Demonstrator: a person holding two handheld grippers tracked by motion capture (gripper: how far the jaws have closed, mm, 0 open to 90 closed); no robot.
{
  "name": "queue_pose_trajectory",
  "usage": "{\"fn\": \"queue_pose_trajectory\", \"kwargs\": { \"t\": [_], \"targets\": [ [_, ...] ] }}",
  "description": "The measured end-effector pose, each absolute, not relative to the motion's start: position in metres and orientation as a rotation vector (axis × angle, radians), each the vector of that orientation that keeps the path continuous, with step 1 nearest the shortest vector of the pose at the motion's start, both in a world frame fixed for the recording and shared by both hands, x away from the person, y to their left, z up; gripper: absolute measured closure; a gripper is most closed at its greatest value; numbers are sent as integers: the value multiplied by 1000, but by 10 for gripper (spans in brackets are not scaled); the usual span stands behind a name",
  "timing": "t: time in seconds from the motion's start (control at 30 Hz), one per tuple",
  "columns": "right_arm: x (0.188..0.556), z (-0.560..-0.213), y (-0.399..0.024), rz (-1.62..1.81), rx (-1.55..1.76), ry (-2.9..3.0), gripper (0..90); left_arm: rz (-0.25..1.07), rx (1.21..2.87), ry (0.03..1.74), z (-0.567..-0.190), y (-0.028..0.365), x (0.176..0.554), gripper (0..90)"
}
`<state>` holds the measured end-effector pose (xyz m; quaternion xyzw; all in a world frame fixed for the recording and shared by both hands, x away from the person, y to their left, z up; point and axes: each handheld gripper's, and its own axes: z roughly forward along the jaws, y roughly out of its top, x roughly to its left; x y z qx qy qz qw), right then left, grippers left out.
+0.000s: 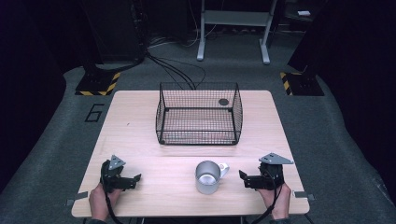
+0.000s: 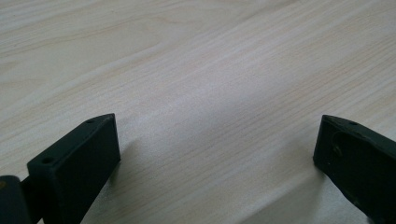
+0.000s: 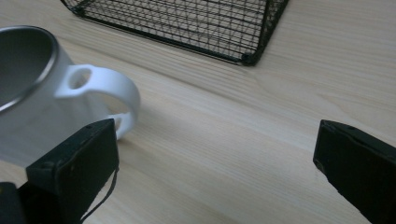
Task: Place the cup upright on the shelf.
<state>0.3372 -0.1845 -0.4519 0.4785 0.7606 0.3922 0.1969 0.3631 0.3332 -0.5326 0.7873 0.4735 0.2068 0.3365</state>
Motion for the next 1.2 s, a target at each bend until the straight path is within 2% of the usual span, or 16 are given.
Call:
{"fn": "queue_pose_trajectory", "kwargs": {
  "t": [0.73, 1.2],
  "targets": [
    [331, -430, -124, 1264, 1088, 2306, 0, 543, 2058, 1230, -532, 334, 363, 5],
    [336, -432, -85, 1286, 947, 2407, 0, 539, 2053, 1234, -533, 333, 363, 5]
  ]
}}
